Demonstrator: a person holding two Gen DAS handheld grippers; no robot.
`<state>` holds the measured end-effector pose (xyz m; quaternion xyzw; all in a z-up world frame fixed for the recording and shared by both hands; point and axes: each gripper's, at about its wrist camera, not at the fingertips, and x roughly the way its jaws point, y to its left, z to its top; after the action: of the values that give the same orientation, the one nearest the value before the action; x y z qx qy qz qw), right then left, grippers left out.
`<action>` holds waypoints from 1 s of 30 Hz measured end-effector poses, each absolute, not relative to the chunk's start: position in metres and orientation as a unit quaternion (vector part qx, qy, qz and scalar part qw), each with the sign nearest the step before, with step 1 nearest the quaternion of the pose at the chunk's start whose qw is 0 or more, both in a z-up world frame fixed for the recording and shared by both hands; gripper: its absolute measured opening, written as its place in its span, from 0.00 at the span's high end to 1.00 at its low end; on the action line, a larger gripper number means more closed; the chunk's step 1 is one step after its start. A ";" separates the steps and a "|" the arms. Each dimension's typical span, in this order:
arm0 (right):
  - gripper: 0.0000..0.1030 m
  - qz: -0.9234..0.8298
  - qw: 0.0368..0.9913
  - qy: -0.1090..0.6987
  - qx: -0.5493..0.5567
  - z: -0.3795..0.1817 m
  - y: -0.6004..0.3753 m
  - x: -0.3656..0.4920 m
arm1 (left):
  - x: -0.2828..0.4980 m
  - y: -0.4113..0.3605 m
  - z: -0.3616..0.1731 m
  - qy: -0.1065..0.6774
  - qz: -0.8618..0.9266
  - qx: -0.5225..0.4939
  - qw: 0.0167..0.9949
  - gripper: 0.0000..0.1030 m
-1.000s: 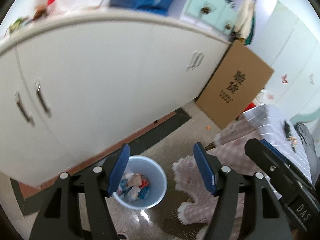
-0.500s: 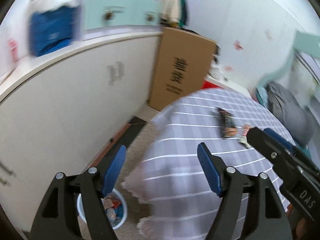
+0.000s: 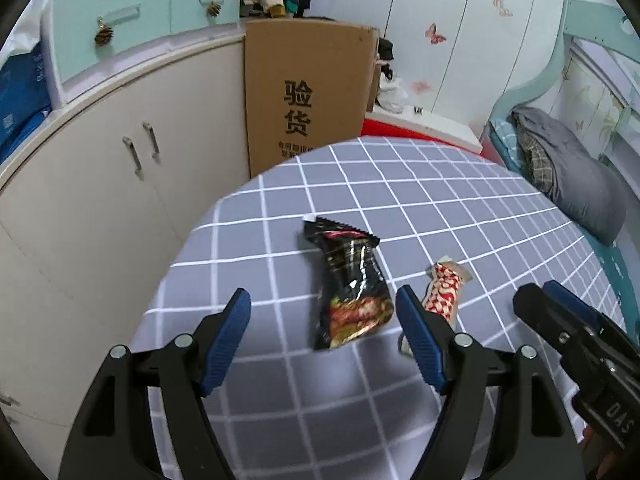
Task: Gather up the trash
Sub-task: 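Grasp the red-and-white wrapper with the right gripper while the left gripper grasps the black snack bag, then carry the red-and-white wrapper and black snack bag over the wastebasket with both tools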
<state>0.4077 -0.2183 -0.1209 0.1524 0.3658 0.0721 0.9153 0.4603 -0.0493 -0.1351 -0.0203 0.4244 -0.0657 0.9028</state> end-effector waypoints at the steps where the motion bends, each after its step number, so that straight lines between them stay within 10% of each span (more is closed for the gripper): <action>1: 0.42 0.073 0.912 0.371 0.159 -0.124 -0.222 0.411 | 0.465 -0.052 -0.139 0.428 -0.065 -0.019 0.901 0.29; 4: 0.42 0.076 0.906 0.382 0.165 -0.129 -0.220 0.419 | 0.468 -0.054 -0.145 0.431 -0.072 -0.024 0.899 0.37; 7: 0.40 0.081 0.903 0.390 0.160 -0.131 -0.214 0.424 | 0.469 -0.052 -0.146 0.438 -0.076 -0.025 0.896 0.70; 17: 0.40 0.085 0.898 0.417 0.109 -0.138 -0.163 0.438 | 0.445 -0.009 -0.138 0.426 -0.082 -0.051 0.900 0.76; 21: 0.72 0.062 0.898 0.429 0.080 -0.141 -0.150 0.445 | 0.431 0.013 -0.133 0.418 -0.078 -0.060 0.903 0.77; 30: 0.89 0.124 0.898 0.419 0.052 -0.132 -0.108 0.423 | 0.390 0.067 -0.123 0.399 -0.074 -0.087 0.910 0.77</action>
<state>0.4230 -0.1078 -0.1316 0.0522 0.4194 0.1243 0.8977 0.3896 0.0674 -0.1229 -0.0866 0.3988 -0.0739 0.9100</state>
